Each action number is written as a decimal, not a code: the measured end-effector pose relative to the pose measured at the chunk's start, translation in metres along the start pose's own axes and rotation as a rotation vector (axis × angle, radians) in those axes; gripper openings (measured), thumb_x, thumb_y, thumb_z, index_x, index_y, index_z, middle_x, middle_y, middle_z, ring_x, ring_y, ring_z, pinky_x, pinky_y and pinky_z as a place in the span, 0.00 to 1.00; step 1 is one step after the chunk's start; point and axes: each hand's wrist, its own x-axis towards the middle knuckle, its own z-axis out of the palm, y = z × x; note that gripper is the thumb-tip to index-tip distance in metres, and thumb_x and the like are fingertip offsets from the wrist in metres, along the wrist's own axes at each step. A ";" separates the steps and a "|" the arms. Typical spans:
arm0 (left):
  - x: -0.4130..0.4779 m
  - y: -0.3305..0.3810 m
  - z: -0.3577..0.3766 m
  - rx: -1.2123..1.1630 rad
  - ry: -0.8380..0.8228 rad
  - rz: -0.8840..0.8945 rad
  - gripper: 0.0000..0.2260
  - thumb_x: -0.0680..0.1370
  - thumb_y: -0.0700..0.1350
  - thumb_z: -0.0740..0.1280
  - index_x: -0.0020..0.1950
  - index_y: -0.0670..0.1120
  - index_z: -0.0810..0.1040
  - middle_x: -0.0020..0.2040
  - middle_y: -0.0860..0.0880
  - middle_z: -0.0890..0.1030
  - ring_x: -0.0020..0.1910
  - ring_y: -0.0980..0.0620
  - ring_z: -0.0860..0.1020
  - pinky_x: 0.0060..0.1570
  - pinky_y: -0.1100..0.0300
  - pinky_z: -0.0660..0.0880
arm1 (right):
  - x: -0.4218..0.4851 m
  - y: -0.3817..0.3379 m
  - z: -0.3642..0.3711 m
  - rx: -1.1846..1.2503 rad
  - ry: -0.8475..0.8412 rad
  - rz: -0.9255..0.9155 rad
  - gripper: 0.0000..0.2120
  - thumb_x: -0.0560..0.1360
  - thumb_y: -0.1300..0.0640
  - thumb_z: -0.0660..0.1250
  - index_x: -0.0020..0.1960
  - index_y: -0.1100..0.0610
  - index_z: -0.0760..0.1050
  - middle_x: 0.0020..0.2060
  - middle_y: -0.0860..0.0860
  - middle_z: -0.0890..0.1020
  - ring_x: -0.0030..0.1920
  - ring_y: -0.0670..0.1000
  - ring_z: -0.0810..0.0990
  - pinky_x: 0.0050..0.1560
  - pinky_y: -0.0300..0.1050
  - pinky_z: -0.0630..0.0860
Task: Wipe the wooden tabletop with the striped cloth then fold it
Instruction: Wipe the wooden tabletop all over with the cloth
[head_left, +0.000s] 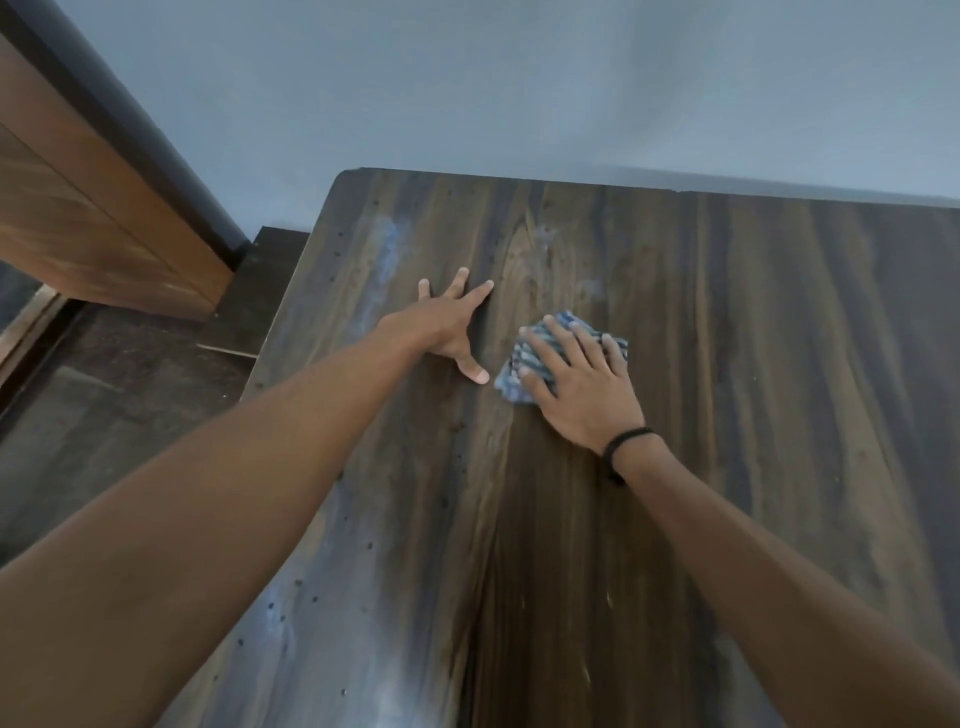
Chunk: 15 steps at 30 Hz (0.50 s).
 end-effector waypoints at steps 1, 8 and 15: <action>-0.001 -0.001 0.000 0.006 0.006 0.000 0.63 0.62 0.59 0.81 0.79 0.60 0.34 0.79 0.54 0.30 0.76 0.32 0.34 0.73 0.31 0.53 | -0.006 0.003 0.000 -0.015 -0.021 -0.056 0.27 0.83 0.37 0.47 0.81 0.38 0.51 0.82 0.44 0.54 0.81 0.50 0.49 0.80 0.56 0.43; 0.001 0.003 -0.003 0.034 -0.005 0.000 0.64 0.63 0.59 0.81 0.79 0.58 0.34 0.79 0.52 0.30 0.76 0.30 0.36 0.71 0.29 0.55 | 0.028 0.011 -0.006 0.047 0.064 0.205 0.27 0.83 0.38 0.48 0.81 0.41 0.53 0.81 0.48 0.55 0.81 0.54 0.51 0.79 0.59 0.42; 0.001 0.000 -0.001 0.059 0.006 0.025 0.63 0.64 0.59 0.80 0.79 0.58 0.33 0.79 0.51 0.29 0.76 0.29 0.36 0.71 0.30 0.56 | 0.026 0.043 -0.011 0.030 0.084 0.171 0.27 0.82 0.36 0.47 0.80 0.39 0.55 0.81 0.46 0.57 0.81 0.53 0.53 0.79 0.58 0.45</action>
